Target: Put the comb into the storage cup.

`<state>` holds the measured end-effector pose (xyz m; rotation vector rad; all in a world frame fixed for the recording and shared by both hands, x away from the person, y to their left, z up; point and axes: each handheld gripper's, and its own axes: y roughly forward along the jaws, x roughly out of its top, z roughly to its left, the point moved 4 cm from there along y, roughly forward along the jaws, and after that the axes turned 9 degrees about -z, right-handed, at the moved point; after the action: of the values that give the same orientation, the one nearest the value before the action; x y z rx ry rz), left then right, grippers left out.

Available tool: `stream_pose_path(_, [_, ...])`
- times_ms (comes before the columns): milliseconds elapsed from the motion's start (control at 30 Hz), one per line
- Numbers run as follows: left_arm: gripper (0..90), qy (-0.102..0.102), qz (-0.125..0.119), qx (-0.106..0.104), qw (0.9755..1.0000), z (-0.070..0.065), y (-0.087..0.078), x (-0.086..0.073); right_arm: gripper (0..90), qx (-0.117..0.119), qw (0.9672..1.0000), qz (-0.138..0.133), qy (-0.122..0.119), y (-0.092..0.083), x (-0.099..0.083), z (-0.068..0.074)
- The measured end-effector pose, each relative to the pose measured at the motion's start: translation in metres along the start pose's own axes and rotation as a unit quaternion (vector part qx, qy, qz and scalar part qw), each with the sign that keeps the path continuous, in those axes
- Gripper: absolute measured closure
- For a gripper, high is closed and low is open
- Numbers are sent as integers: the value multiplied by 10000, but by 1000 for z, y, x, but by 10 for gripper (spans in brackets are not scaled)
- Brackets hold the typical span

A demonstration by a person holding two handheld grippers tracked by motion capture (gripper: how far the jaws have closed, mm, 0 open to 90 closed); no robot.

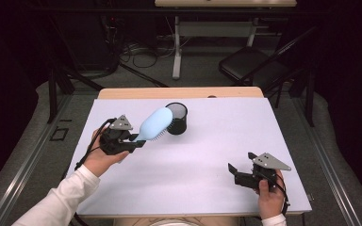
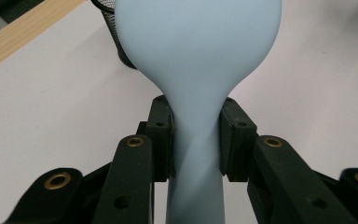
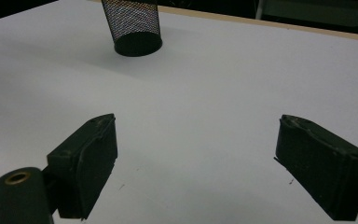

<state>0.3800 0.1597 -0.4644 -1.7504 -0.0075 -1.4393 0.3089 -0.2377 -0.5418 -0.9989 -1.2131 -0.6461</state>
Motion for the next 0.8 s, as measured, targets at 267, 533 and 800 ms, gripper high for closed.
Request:
stream_pose_path(267, [698,-64,-167,101,9998,2,2,6,123,5,10000,-3,-11,0,0,0])
stream_pose_path(533, [698,-103,-350,175,9992,4,6,13,123,7,10000,13,-18,0,0,0])
stream_pose_path(800, [698,-162,-561,289,9979,6,9,19,123,9,10000,14,-18,0,0,0])
